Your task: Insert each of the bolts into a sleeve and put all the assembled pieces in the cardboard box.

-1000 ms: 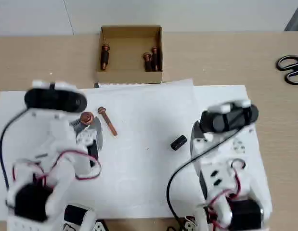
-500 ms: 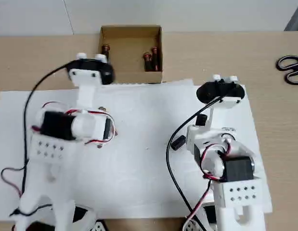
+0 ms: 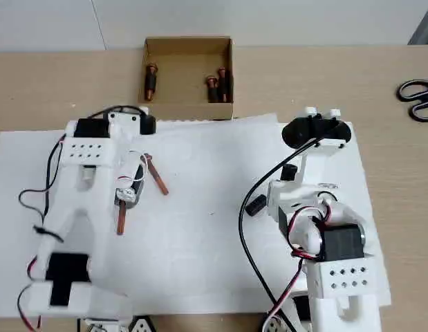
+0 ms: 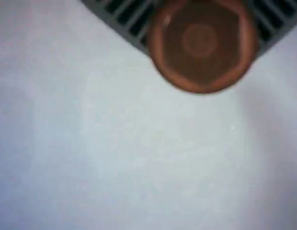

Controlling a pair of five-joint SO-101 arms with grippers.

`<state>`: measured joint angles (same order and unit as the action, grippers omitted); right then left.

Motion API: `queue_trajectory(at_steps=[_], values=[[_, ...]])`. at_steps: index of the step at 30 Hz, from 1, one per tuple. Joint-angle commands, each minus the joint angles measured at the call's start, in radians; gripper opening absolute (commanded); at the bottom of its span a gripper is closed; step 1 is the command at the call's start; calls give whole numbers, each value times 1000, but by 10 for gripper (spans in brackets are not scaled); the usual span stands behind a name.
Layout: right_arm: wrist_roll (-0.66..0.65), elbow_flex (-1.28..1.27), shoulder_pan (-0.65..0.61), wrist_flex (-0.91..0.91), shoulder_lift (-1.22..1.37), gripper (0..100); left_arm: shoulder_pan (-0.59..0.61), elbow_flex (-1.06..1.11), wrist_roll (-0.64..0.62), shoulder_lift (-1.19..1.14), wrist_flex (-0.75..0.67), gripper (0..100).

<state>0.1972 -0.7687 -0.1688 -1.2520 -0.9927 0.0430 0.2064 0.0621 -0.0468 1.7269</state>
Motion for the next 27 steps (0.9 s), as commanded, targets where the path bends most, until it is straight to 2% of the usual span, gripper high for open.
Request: queue_trajectory(at_steps=[1,9,16,21,27], values=[[9,49,8,1,-4,3,6,-44,14,-77,26,5],[11,49,8,1,-2,3,5,-48,37,-245,-51,6],[11,48,8,1,-4,3,5,-44,35,-261,-124,93],[11,48,8,-4,-4,3,5,-15,38,-261,-176,95],[11,48,8,-7,-4,3,-2,104,38,-261,-331,93]])
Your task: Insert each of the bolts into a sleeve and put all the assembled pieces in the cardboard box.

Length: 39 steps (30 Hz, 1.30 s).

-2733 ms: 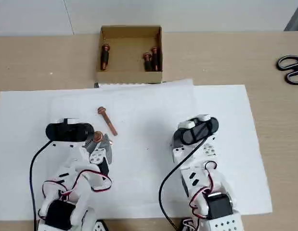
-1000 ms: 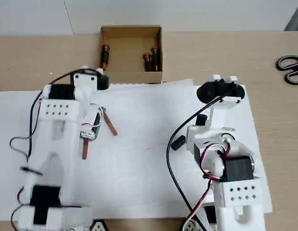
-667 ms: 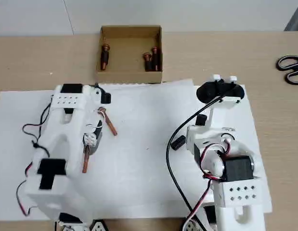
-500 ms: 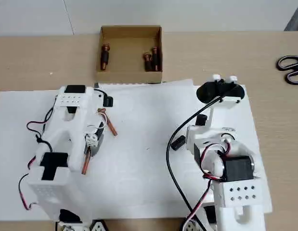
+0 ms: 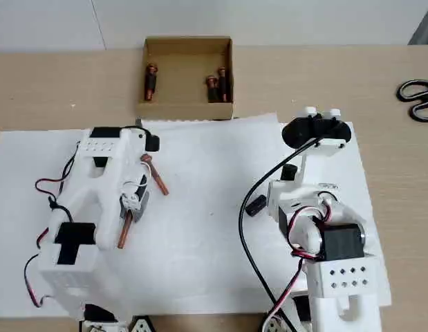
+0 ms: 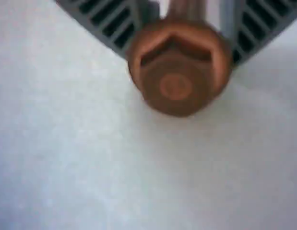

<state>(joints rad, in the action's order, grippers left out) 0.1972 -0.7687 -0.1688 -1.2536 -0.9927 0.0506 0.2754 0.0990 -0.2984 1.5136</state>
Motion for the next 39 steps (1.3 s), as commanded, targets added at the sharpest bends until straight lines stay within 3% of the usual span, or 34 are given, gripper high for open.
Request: queue_trajectory(at_steps=[1,6,17,21,25,31,35,39], values=[[11,48,8,-5,-5,3,-9,51,2,-9,-135,93],[11,48,8,-5,-5,3,-9,71,3,0,-155,24],[11,48,8,-5,-5,3,-9,74,-15,0,-219,5],[11,48,7,-5,-5,3,-9,19,-57,23,-173,5],[11,49,1,2,-5,3,-6,-70,-60,147,-74,5],[0,55,-4,-5,-88,3,-9,-77,-57,430,-61,5],[-68,29,-74,-5,-242,3,-17,-70,-31,632,-49,5],[-83,-52,-173,-28,-389,3,-29,-61,-5,756,49,5]])
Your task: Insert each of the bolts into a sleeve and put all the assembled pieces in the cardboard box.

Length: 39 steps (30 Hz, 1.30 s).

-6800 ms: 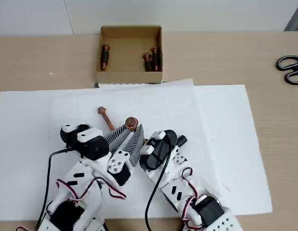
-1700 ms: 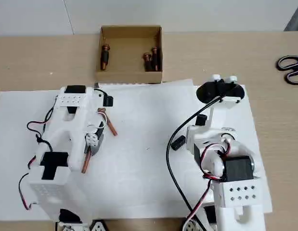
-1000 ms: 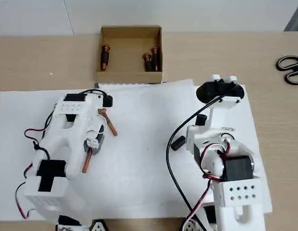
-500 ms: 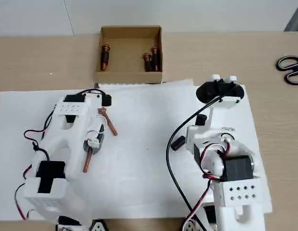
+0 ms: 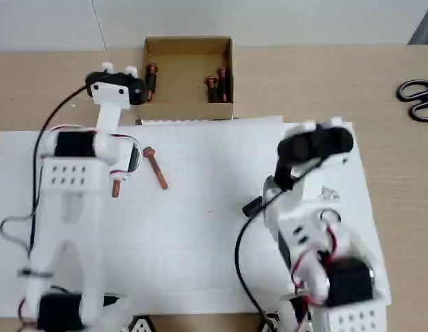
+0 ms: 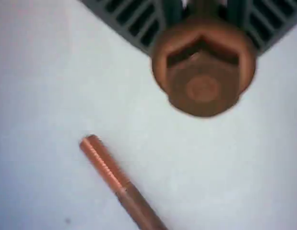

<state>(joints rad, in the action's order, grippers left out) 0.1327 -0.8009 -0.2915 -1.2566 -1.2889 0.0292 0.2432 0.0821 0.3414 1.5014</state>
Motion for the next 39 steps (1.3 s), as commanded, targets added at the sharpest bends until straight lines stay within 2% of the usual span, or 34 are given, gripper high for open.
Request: queue_trajectory(at_steps=[1,6,9,12,18,21,26,31,39], values=[[-18,-34,-70,-42,-128,3,-8,-28,12,143,98,5],[-68,-124,-174,-139,-295,3,-6,-28,9,265,196,5],[-103,-175,-217,-168,-417,3,-14,-27,-84,397,189,5],[-152,-255,-232,-166,-526,2,-23,10,-201,511,121,5],[-147,-356,-234,-104,-522,2,-38,283,-362,758,-57,5],[-187,-430,-271,-51,-524,2,-49,466,-394,918,-155,5],[-195,-517,-384,7,-524,2,-141,748,-483,1224,-247,5],[-198,-597,-435,97,-524,2,-195,851,-528,1484,-288,5],[-198,-640,-504,208,-522,2,-212,874,-565,1458,-348,6]])
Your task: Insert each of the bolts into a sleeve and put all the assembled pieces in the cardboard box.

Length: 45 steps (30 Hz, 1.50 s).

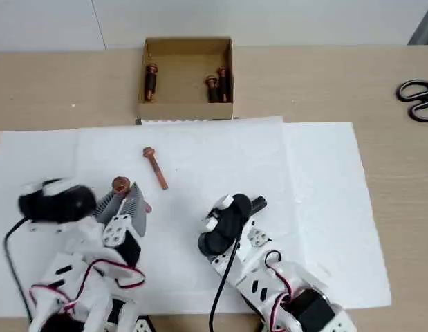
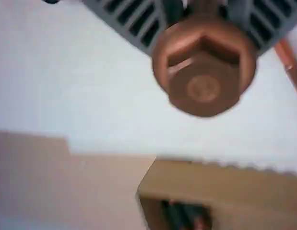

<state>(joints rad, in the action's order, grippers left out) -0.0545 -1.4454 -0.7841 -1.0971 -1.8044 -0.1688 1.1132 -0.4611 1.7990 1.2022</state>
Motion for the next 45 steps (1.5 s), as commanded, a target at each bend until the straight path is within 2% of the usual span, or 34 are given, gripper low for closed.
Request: queue_trajectory(at_steps=[1,9,18,23,41,45], values=[[-11,-3,-12,56,-7,2,-35,13,-28,0,-58,6],[-11,-17,-12,96,-7,2,-227,71,-72,-2,-123,6],[-9,-17,-24,96,-7,2,-261,131,-75,-3,-204,6],[-9,-18,-51,96,-7,2,-319,133,-77,-3,-201,6],[-11,-20,-54,156,1,2,-328,139,-77,-3,-195,6],[-11,-20,-54,160,1,2,-382,182,-78,-3,-195,6]])
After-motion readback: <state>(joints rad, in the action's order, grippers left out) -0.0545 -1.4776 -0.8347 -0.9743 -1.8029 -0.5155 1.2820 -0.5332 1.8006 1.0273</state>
